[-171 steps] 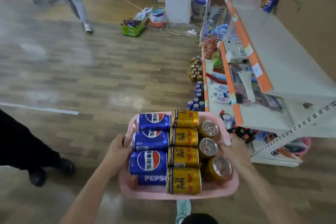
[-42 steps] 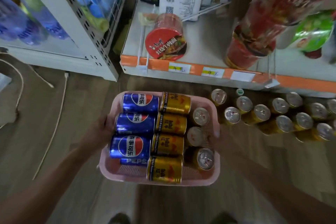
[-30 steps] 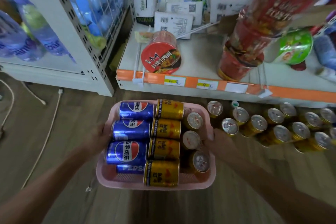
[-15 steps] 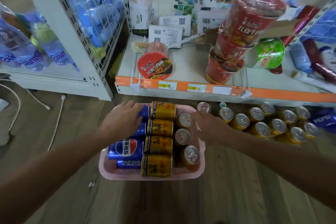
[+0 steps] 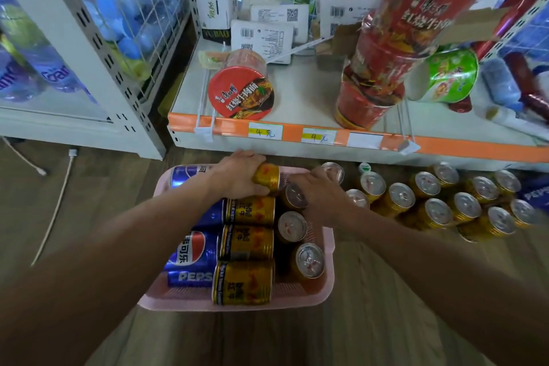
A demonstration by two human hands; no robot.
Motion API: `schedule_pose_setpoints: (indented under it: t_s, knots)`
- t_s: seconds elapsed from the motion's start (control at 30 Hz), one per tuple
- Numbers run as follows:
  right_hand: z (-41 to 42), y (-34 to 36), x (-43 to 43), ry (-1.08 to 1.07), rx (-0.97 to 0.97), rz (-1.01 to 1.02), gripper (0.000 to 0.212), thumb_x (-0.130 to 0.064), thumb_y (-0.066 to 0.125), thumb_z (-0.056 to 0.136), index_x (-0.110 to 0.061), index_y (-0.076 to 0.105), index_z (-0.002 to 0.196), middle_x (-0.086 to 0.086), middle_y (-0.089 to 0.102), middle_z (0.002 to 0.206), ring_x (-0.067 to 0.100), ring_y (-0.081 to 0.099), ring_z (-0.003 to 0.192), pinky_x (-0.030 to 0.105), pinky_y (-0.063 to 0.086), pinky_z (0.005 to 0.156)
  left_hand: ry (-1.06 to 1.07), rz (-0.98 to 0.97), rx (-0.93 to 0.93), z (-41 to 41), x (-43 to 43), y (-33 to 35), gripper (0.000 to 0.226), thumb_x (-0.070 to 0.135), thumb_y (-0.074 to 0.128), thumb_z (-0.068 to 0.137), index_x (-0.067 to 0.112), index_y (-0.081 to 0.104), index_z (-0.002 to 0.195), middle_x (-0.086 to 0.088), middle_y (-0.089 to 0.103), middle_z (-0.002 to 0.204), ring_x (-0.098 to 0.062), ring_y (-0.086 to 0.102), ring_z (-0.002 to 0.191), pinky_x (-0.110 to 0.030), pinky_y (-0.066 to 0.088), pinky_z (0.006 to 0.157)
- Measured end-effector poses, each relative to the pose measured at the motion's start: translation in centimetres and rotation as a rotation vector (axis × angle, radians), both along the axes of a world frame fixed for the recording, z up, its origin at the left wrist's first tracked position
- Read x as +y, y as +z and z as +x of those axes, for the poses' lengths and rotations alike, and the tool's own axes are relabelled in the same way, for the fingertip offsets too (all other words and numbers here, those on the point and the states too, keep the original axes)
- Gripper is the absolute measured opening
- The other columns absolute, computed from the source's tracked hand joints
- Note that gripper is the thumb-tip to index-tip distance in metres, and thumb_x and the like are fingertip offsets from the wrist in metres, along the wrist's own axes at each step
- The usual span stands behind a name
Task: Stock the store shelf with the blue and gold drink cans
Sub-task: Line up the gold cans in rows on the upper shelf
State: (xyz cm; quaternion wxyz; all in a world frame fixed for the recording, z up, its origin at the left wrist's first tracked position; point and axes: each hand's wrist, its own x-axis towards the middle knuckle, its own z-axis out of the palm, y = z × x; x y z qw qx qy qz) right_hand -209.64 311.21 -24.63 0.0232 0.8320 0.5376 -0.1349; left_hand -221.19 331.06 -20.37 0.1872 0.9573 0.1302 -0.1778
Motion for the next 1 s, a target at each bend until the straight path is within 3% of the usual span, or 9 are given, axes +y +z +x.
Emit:
schedule_pose_setpoints:
  t_s: [0.1, 0.3, 0.43, 0.57, 0.67, 0.73, 0.83, 0.9, 1.0]
  knots:
    - [0.4, 0.0, -0.6, -0.101, 0.189, 0.124, 0.074, -0.032, 0.078, 0.073, -0.026, 0.044, 0.138, -0.002, 0.051, 0.138, 0.023, 0.038, 0.13, 0.048, 0.032, 0.113, 0.066, -0.041, -0.089, -0.5, -0.2, -0.2, 0.072, 0.048, 0.073, 0.086, 0.021, 0.04, 0.143, -0.002, 0.046, 0.133, -0.022, 0.046, 0.121, -0.043, 0.043, 0.102]
    - [1.3, 3.2, -0.4, -0.378, 0.606, 0.382, 0.069, -0.028, 0.088, 0.065, -0.021, 0.052, 0.123, -0.001, 0.055, 0.117, 0.019, 0.054, 0.107, 0.037, 0.048, 0.091, 0.33, -0.282, -0.385, -1.8, -0.2, 0.6, 0.075, 0.048, 0.08, 0.079, 0.02, 0.04, 0.135, 0.001, 0.042, 0.127, -0.019, 0.051, 0.112, -0.035, 0.048, 0.091]
    - [1.9, 5.7, -0.1, -0.533, 0.92, 0.422, 0.06, -0.023, 0.085, 0.074, -0.02, 0.049, 0.122, 0.005, 0.06, 0.115, 0.019, 0.061, 0.105, 0.036, 0.054, 0.086, 0.513, -0.646, -0.354, -2.6, -0.5, 2.1, 0.084, 0.063, 0.082, 0.067, 0.025, 0.05, 0.134, 0.006, 0.058, 0.122, -0.013, 0.061, 0.109, -0.037, 0.055, 0.094]
    - [2.1, 7.8, 0.0, -0.55, 1.188, 0.518, 0.042, -0.011, 0.072, 0.088, -0.015, 0.049, 0.123, 0.001, 0.063, 0.099, -0.001, 0.067, 0.074, 0.016, 0.052, 0.062, 0.705, -0.956, -0.372, -3.2, -1.2, 3.0, 0.068, 0.056, 0.08, 0.075, 0.032, 0.05, 0.131, 0.002, 0.069, 0.121, -0.019, 0.07, 0.107, -0.049, 0.055, 0.096]
    - [1.7, 8.4, 0.1, -0.597, 1.372, 0.572, 0.042, -0.021, 0.073, 0.086, -0.029, 0.055, 0.123, -0.003, 0.069, 0.115, 0.013, 0.07, 0.102, 0.034, 0.059, 0.081, 0.779, -1.104, -0.385, -3.4, -2.2, 3.9, 0.055, 0.046, 0.075, 0.085, 0.029, 0.05, 0.131, -0.004, 0.071, 0.119, -0.024, 0.074, 0.101, -0.052, 0.057, 0.092]
    - [1.4, 7.9, 0.2, -0.636, 1.481, 0.61, 0.057, -0.028, 0.079, 0.08, -0.025, 0.053, 0.13, 0.007, 0.065, 0.129, 0.028, 0.065, 0.116, 0.05, 0.055, 0.094, 0.816, -1.173, -0.401, -3.5, -2.7, 4.0, 0.049, 0.044, 0.075, 0.086, 0.028, 0.053, 0.127, -0.007, 0.072, 0.117, -0.028, 0.073, 0.102, -0.056, 0.056, 0.093]
    - [0.7, 7.4, 0.3, -0.67, 1.579, 0.647, 0.061, -0.032, 0.074, 0.079, -0.016, 0.053, 0.134, 0.014, 0.065, 0.128, 0.031, 0.065, 0.114, 0.048, 0.055, 0.089, 0.88, -1.187, -0.418, -3.3, -3.3, 3.7, 0.059, 0.054, 0.08, 0.074, 0.029, 0.057, 0.122, -0.007, 0.073, 0.114, -0.03, 0.073, 0.103, -0.059, 0.055, 0.094]
    - [0.4, 6.8, 0.3, -0.637, 1.565, 0.621, 0.062, -0.035, 0.075, 0.081, -0.015, 0.054, 0.136, 0.014, 0.065, 0.13, 0.033, 0.063, 0.118, 0.05, 0.053, 0.095, 0.919, -1.193, -0.416, -3.1, -3.7, 3.4, 0.062, 0.058, 0.083, 0.067, 0.031, 0.059, 0.117, -0.006, 0.075, 0.111, -0.03, 0.073, 0.101, -0.059, 0.055, 0.093]
    - [-0.1, 6.9, 0.0, -0.7, 1.544, 0.611, 0.081, -0.038, 0.088, 0.066, -0.011, 0.054, 0.134, 0.021, 0.064, 0.128, 0.038, 0.063, 0.118, 0.058, 0.048, 0.102, 0.954, -1.192, -0.422, -2.7, -4.9, 4.2, 0.065, 0.059, 0.082, 0.062, 0.032, 0.06, 0.117, -0.003, 0.076, 0.108, -0.028, 0.074, 0.099, -0.058, 0.056, 0.092]
